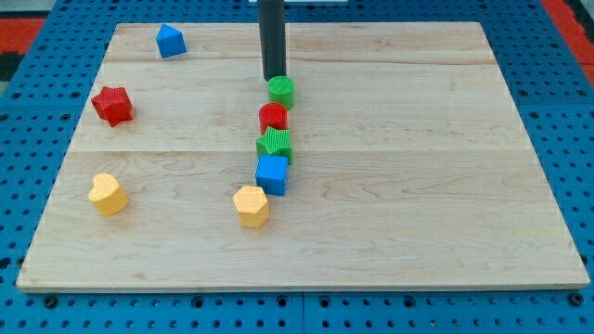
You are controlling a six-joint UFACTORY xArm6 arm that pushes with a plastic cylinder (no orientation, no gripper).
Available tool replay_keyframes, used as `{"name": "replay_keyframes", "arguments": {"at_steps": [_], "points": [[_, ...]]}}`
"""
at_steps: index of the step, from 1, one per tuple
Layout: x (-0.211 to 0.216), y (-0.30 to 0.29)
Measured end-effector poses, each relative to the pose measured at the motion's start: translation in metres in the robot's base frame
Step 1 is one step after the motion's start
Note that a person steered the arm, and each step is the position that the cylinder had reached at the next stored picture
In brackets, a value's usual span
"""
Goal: Place the blue triangle above the green circle
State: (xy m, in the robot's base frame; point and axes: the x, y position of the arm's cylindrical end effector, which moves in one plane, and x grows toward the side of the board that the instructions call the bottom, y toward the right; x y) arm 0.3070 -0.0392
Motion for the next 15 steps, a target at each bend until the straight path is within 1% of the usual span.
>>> {"name": "replay_keyframes", "arguments": {"at_steps": [1,2,4,5,6,7,8,9,10,11,12,13,14,15], "points": [[-0.010,-0.018],[-0.035,-0.056],[-0.043,-0.199],[-0.066,-0.226],[-0.086,-0.185],[-0.067,-0.121],[-0.036,-0.082],[-0.073,-0.075],[-0.099,-0.063],[-0.068,-0.028],[-0.050,-0.024],[-0.090,-0.048],[-0.105,-0.101],[-0.084,-0.101]]}}
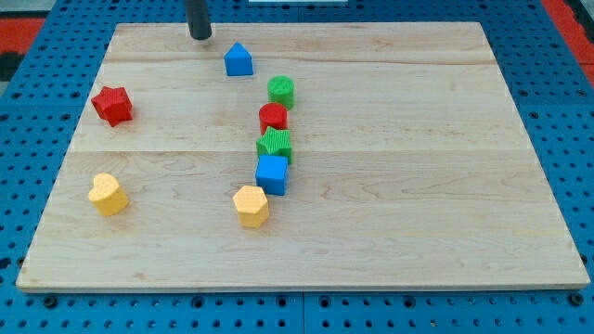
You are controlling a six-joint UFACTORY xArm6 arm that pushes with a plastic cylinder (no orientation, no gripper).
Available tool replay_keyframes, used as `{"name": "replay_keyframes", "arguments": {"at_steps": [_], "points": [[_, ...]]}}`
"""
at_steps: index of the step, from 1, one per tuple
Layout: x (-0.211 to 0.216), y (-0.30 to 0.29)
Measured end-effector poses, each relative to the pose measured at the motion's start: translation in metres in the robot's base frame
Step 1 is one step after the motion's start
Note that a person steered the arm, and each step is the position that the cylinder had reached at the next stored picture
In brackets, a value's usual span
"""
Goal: Place the blue triangle above the green circle
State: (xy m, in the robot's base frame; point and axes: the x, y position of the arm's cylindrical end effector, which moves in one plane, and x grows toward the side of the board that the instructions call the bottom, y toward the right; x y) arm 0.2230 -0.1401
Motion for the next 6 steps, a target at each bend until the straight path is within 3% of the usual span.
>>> {"name": "replay_keyframes", "arguments": {"at_steps": [2,6], "points": [[0.050,0.056],[0.074,-0.007]]}}
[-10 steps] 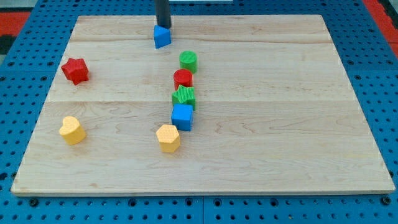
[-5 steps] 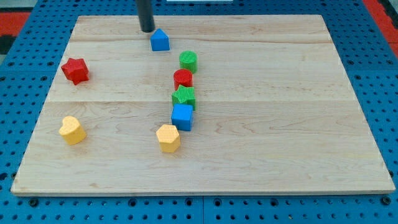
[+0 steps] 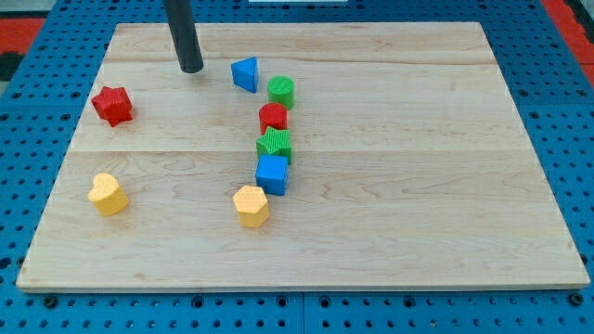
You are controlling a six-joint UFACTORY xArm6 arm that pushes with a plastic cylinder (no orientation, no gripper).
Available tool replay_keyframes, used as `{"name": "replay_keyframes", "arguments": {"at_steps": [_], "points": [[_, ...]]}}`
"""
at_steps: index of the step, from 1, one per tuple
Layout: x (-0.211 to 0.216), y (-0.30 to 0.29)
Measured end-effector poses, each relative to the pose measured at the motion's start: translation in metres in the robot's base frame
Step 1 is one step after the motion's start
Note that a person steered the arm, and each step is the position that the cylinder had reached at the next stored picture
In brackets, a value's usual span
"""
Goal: Place the blue triangle above the green circle
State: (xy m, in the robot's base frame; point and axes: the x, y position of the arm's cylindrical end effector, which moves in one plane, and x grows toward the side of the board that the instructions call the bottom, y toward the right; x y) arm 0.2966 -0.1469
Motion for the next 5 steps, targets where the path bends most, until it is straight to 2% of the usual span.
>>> {"name": "replay_keyframes", "arguments": {"at_steps": [1,2,4,5], "points": [[0.021,0.020],[0.020,0.044],[-0.019,0.118],[-0.033,0.104]]}}
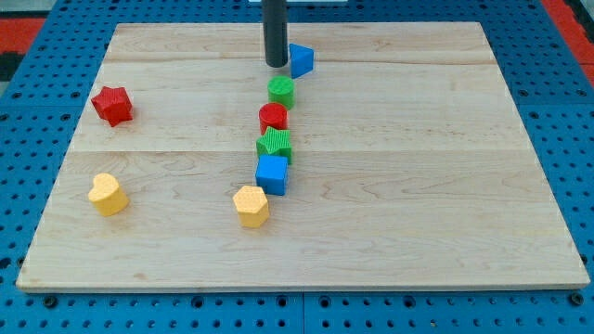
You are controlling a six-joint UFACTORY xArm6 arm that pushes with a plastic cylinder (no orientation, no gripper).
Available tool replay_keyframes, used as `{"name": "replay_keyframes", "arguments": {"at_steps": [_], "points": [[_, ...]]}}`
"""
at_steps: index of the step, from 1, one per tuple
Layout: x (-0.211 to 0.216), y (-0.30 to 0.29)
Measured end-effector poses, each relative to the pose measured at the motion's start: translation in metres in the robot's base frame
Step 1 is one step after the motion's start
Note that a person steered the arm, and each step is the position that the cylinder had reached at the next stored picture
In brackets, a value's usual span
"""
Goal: Place the blue triangle above the green circle
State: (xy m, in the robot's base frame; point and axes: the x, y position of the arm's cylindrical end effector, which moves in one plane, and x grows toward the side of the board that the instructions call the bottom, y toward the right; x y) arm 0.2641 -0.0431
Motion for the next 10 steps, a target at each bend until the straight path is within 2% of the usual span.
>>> {"name": "replay_keyframes", "arguments": {"at_steps": [1,2,4,5,7,8,10], "points": [[-0.043,-0.009],[-0.044,0.037],[0.003,0.045],[0.007,0.040],[0.024,0.139],[0.024,0.088],[0.041,0.074]]}}
